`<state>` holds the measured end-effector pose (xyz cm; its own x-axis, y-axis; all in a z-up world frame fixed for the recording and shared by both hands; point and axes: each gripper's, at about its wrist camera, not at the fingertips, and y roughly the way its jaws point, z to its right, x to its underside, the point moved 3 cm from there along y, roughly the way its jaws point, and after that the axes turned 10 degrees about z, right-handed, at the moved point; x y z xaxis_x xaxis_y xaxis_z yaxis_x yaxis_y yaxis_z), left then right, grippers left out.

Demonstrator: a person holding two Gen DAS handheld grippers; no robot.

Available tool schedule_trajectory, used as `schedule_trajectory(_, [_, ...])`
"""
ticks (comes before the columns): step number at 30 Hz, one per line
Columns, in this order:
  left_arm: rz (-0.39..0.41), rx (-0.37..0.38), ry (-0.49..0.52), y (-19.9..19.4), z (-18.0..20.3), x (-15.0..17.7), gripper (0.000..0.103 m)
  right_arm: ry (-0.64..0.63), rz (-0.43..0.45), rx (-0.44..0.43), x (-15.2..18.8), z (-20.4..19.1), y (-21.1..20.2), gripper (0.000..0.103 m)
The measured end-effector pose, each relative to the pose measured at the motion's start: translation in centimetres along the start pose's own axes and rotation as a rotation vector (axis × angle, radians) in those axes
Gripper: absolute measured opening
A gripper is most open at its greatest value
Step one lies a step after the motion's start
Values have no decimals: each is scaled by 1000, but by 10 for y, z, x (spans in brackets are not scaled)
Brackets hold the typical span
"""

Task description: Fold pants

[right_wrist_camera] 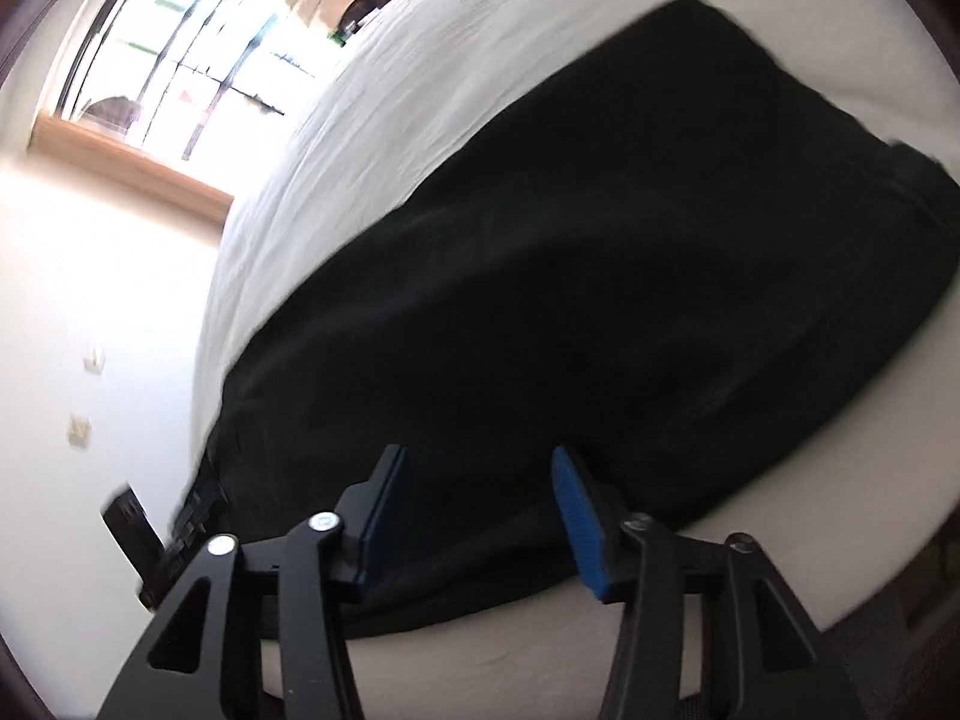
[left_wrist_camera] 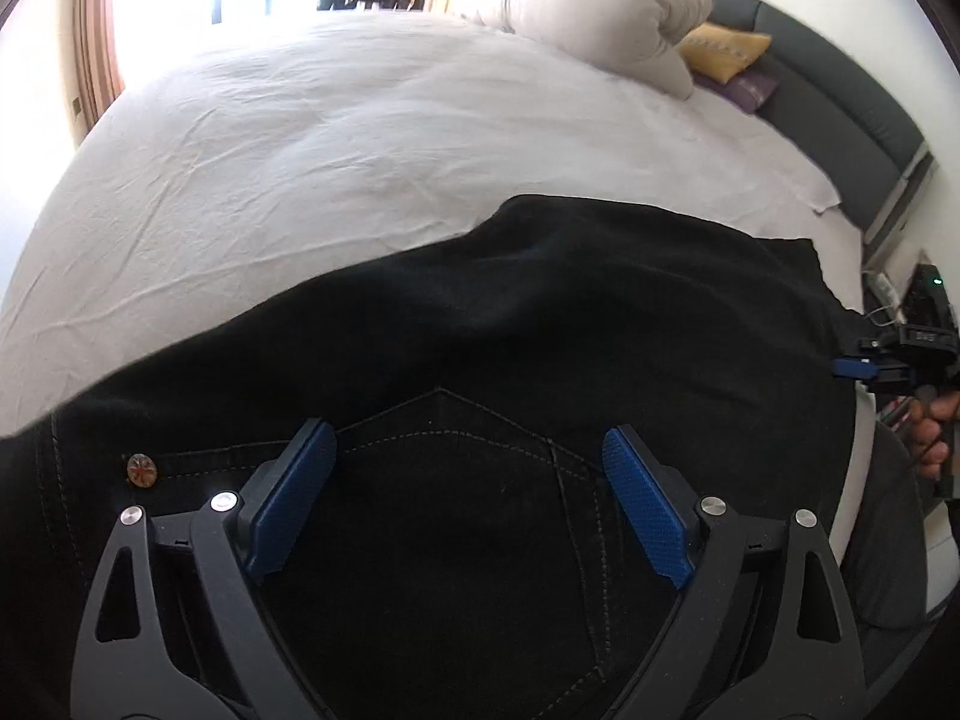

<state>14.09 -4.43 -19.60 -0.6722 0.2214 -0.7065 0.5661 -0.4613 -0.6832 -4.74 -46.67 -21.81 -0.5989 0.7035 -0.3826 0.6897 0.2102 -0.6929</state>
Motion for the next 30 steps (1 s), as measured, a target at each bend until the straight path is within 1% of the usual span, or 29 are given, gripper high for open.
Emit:
schedule_trajectory(1, [-1, -38, 20, -5, 5, -5, 91, -14, 9, 34, -1, -3, -8, 51])
schedule_trajectory(2, [15, -57, 41, -12, 10, -9, 91, -48, 14, 41, 6, -8, -19, 53])
schedule_trajectory(3, [42, -37, 64, -24, 15, -12, 91, -82, 18, -1, 8, -17, -29, 53])
schedule_trajectory(4, [49, -31, 69, -28, 17, -12, 91, -105, 16, -68, 12, -26, -37, 58])
schedule_trajectory(5, [46, -39, 67, -31, 18, -9, 91, -111, 7, -113, 16, -32, -41, 67])
schedule_trajectory(7, [28, -61, 41, -33, 12, 1, 91, -117, -24, -136, 26, -35, -37, 70])
schedule_trajectory(8, [8, -71, 17, -31, 7, 10, 91, -126, -47, -120, 32, -31, -31, 70])
schedule_trajectory(9, [-12, -81, -18, -30, 1, 20, 91, -124, -65, -78, 36, -24, -23, 70])
schedule_trajectory(10, [-8, -84, -27, -28, 3, 22, 91, -97, -84, -27, 40, -12, -16, 64])
schedule_trajectory(11, [6, -87, -22, -31, 4, 27, 91, -39, -83, -32, 42, 3, -17, 53])
schedule_trajectory(12, [8, -93, -11, -35, 5, 31, 91, 7, -66, -48, 42, 13, -23, 51])
schedule_trajectory(13, [8, -92, -4, -39, 5, 34, 91, 34, -48, -42, 39, 21, -30, 52])
schedule_trajectory(14, [12, -93, -3, -43, 3, 37, 91, 32, -23, -23, 37, 28, -38, 52])
schedule_trajectory(15, [17, -93, -19, -52, 2, 39, 91, 31, 4, -2, 31, 32, -42, 52])
schedule_trajectory(16, [22, -90, -40, -57, 0, 37, 91, 53, 39, 2, 27, 41, -55, 53])
schedule_trajectory(19, [78, -79, -99, -74, -10, 20, 91, 140, 158, -34, 12, 66, -92, 54])
schedule_trajectory(21, [91, -71, -122, -79, -17, 8, 91, 172, 210, -68, 3, 74, -104, 54])
schedule_trajectory(22, [90, -80, -119, -76, -19, 4, 91, 181, 222, -85, -1, 74, -105, 54])
schedule_trajectory(24, [63, -108, -114, -67, -26, 2, 91, 175, 234, -122, -13, 77, -106, 54])
schedule_trajectory(25, [30, -121, -127, -57, -32, 6, 91, 169, 236, -147, -25, 81, -108, 56])
schedule_trajectory(26, [9, -129, -138, -49, -35, 9, 91, 164, 232, -168, -29, 76, -100, 62])
schedule_trajectory(27, [9, -131, -143, -46, -37, 14, 91, 166, 229, -166, -30, 68, -91, 64])
schedule_trajectory(28, [24, -138, -128, -47, -37, 17, 91, 183, 228, -141, -33, 72, -85, 64])
schedule_trajectory(29, [22, -152, -109, -48, -34, 19, 91, 206, 223, -113, -35, 74, -70, 64])
schedule_trajectory(30, [14, -169, -88, -49, -31, 20, 91, 228, 224, -73, -37, 86, -63, 64])
